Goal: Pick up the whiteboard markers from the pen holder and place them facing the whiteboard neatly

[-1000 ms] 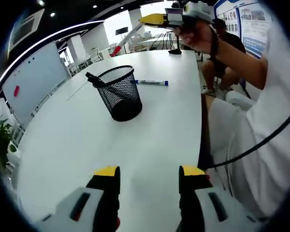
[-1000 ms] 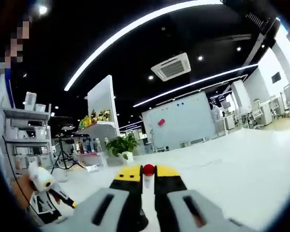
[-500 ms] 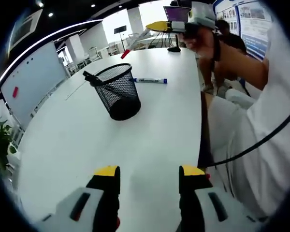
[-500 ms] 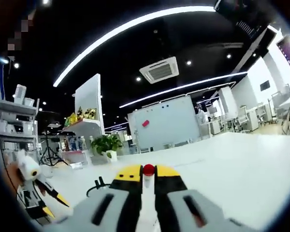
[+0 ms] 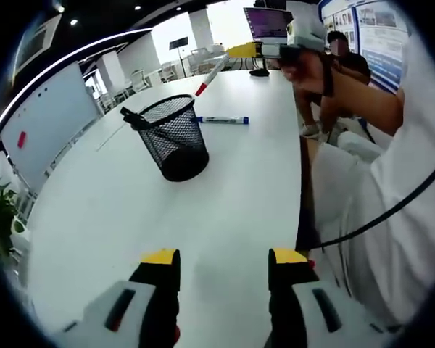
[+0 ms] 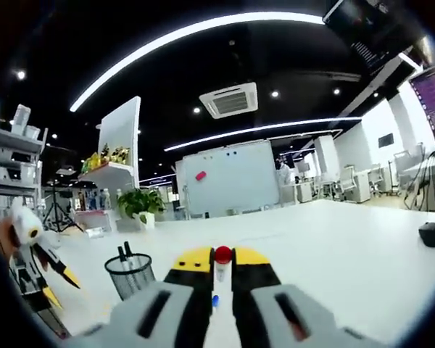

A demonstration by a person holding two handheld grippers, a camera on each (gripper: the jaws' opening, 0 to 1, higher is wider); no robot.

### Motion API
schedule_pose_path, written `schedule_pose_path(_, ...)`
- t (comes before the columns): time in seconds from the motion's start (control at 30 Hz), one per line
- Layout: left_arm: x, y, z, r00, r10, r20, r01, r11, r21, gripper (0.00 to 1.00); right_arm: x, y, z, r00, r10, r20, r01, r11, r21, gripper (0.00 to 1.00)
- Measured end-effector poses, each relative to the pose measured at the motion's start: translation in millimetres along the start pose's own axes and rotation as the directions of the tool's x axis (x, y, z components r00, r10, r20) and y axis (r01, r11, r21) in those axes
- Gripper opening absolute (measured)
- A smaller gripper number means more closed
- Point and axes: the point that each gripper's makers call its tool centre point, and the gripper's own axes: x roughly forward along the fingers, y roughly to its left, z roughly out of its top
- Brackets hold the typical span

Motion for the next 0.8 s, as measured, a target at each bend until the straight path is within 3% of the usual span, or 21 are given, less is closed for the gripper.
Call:
schedule_pose_path(0.33, 1.3, 0.6, 4.0, 1.0, 0.005, 0.009, -0.005, 1.0, -0.005, 0.5, -5.1, -6.1, -11.1, 0.999, -0.041, -0.009, 0.041, 0.998, -0.043, 0.08)
schedule_pose_path(0.53, 2.4, -0.3, 3.8, 1.0, 0.003, 0.009, -0.003, 1.0, -0.009, 0.5, -10.0, -14.1, -20.9, 0.995, -0.101, -0.015, 0.099, 0.991, -0.089, 0.08)
schedule_pose_path(0.8, 0.8, 2.2, 6.1, 1.0, 0.01, 0.009, -0.01, 1.0, -0.003, 0.5, -12.7, -15.5, -32.8, 0.992, -0.121, -0.041, 0.116, 0.987, -0.115, 0.08)
